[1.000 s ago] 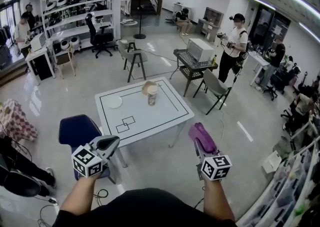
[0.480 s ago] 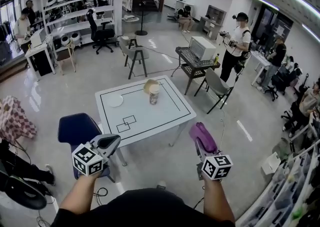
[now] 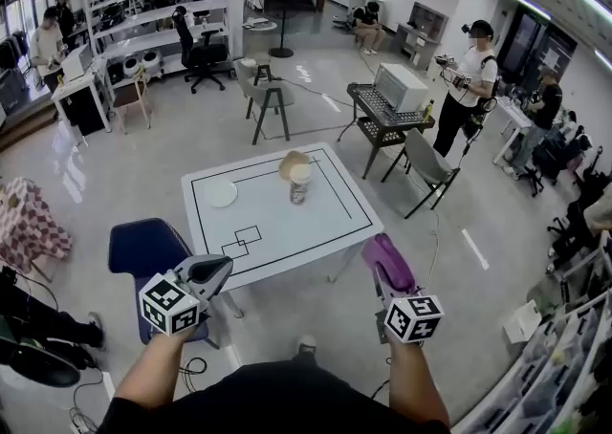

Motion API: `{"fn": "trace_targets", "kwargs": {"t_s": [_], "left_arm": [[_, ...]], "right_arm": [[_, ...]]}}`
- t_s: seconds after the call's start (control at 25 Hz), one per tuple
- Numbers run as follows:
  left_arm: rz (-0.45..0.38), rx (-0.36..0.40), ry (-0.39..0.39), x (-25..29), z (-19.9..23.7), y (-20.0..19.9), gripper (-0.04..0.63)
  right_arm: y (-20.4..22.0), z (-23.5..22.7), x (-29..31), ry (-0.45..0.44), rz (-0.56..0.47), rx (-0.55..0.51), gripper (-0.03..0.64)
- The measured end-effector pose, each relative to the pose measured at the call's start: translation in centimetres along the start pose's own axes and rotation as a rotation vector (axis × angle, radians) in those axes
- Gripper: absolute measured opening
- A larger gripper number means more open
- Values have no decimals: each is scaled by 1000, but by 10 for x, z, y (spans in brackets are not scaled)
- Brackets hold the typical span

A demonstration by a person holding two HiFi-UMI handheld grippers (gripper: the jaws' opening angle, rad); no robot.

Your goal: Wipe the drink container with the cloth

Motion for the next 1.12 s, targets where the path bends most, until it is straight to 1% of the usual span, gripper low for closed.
{"fn": "trace_targets", "kwargs": {"t_s": [0.28,0.64,0.84,1.12], "left_arm": [[7,-31,-7,56,27,-16,21],[26,-66,-35,126,42,-38,21],[30,-73,-71,161,52,-54,21],[40,-94,-123,207,65,-63,21]], "right_arm": [[-23,-42,62,-40,25,-18,86],[-47,-101,125,-107,60,-29,86],[-57,-134,158,-148,79,-35,86],[-71,-173,211,-202,99,-61,86]]}}
Point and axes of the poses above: the fingertips, and each gripper's own axes: x forward along the fingers, z to its left, y out of its underside, the point moved 7 cm from there along -x, backward along the fingers, and after that the axes turned 6 degrees about z, right-handed, at the moved point
